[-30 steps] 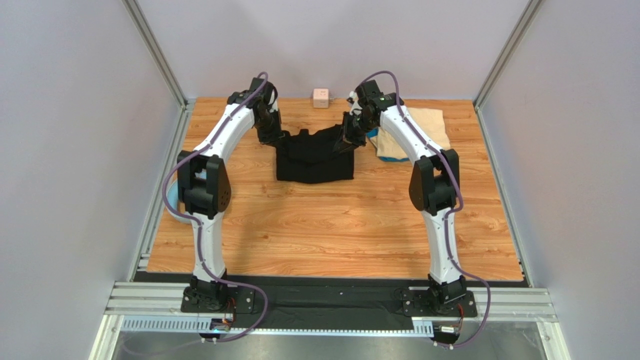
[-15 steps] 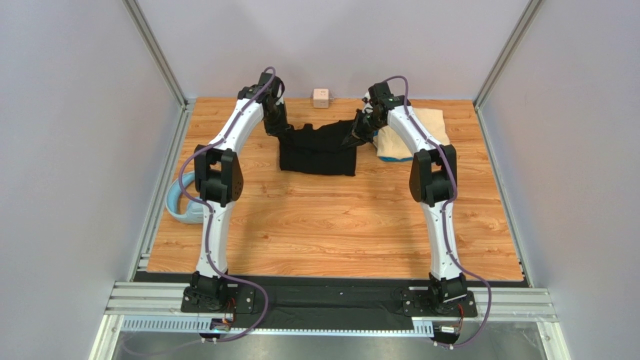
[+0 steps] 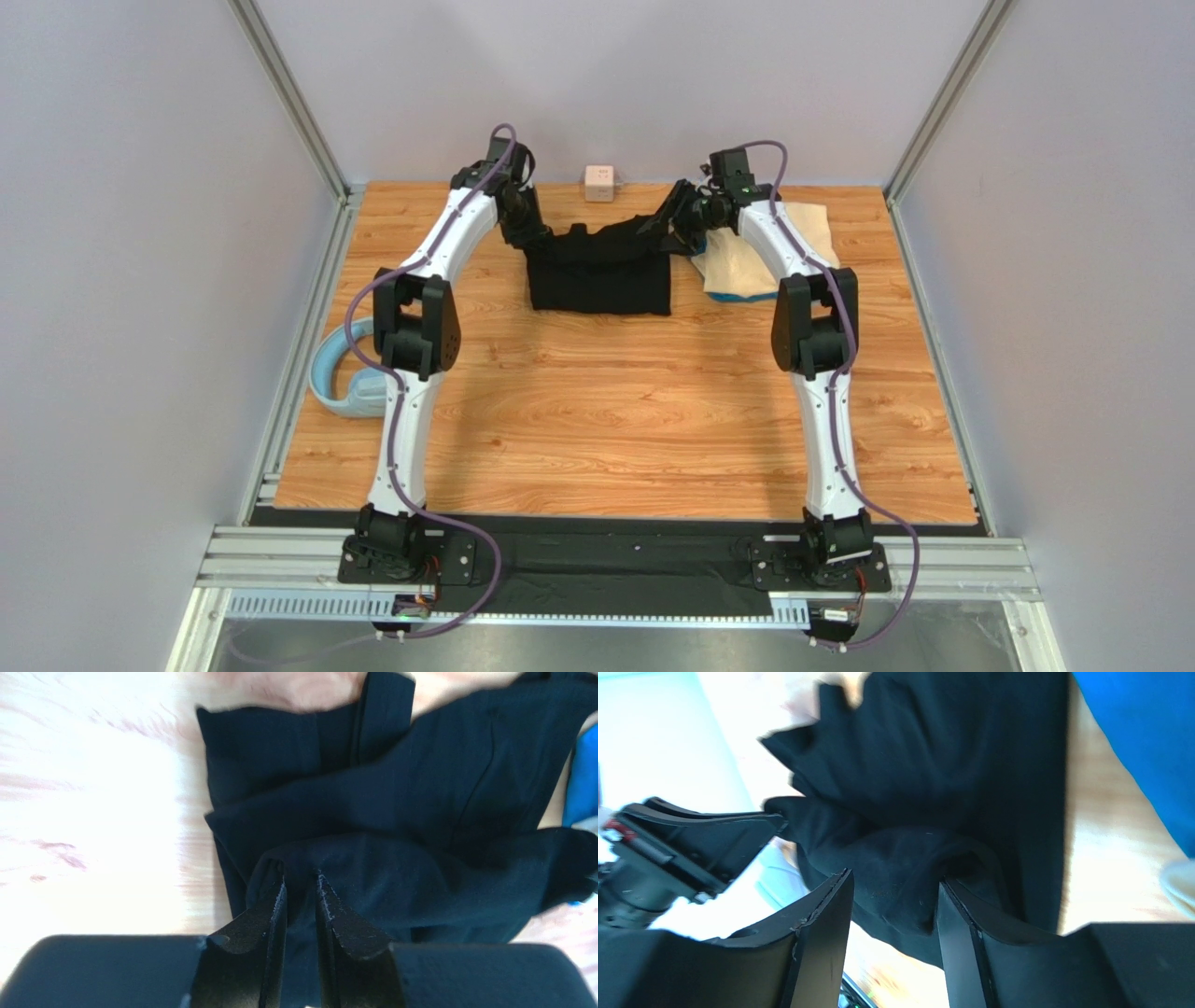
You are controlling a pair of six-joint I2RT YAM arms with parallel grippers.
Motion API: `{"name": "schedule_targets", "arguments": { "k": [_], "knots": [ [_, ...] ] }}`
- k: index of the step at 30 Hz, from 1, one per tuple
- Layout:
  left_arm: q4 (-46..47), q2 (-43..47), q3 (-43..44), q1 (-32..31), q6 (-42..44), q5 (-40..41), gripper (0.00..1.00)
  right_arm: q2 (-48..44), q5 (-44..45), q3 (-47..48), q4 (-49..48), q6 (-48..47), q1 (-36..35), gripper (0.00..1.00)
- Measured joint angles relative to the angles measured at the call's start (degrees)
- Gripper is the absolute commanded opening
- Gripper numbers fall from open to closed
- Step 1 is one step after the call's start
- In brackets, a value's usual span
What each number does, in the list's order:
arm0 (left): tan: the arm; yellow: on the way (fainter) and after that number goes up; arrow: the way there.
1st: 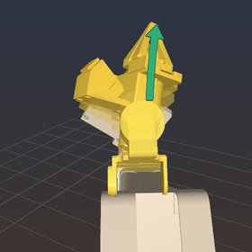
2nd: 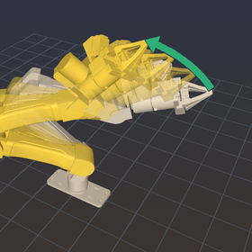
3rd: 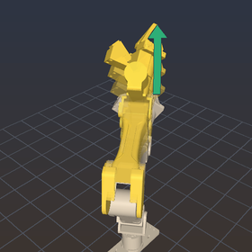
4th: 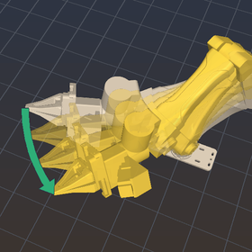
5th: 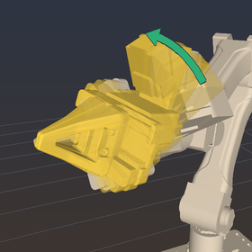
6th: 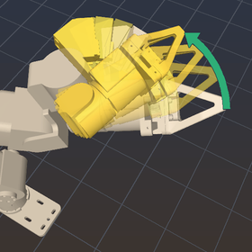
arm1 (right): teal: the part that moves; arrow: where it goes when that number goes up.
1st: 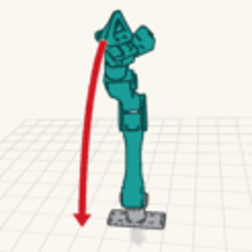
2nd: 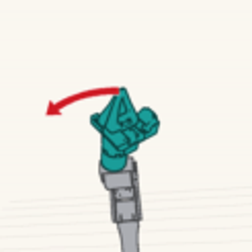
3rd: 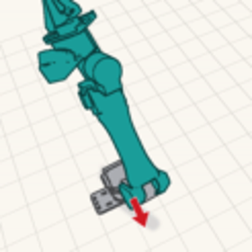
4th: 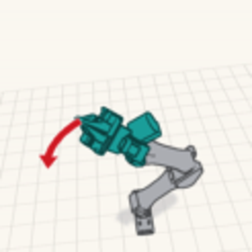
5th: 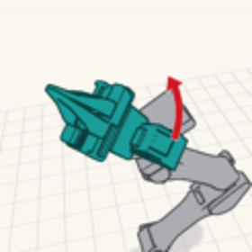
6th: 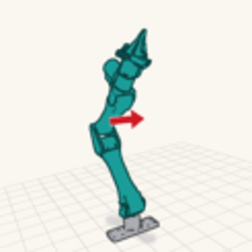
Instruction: Fold and stack the t-shirts
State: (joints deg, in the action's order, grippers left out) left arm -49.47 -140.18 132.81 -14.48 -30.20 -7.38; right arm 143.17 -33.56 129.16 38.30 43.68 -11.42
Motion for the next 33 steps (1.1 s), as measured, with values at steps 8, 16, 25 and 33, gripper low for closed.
{"name": "schedule_targets", "arguments": {
  "k": [8, 16, 25, 33],
  "knots": [
    [4.3, 1.6, -0.9, 0.4, -0.6, 4.0, 0.41, 0.0, -1.2, 0.0, -9.1, 7.5, 1.3, 0.51],
    [5.7, 7.8, -5.2, 1.1, -1.1, 5.7, 0.39, 0.0, -1.4, 0.0, -14.3, 13.6, 3.7, 0.51],
    [9.6, 17.0, -13.9, -0.7, 1.2, -1.7, 0.31, -2.8, -3.0, -0.9, -13.7, 11.8, 3.9, 0.46],
    [10.3, 11.5, -15.2, -5.0, 2.0, -7.5, 0.3, -3.5, -5.7, -2.9, -10.3, 7.0, -1.8, 0.43]
  ]
}}
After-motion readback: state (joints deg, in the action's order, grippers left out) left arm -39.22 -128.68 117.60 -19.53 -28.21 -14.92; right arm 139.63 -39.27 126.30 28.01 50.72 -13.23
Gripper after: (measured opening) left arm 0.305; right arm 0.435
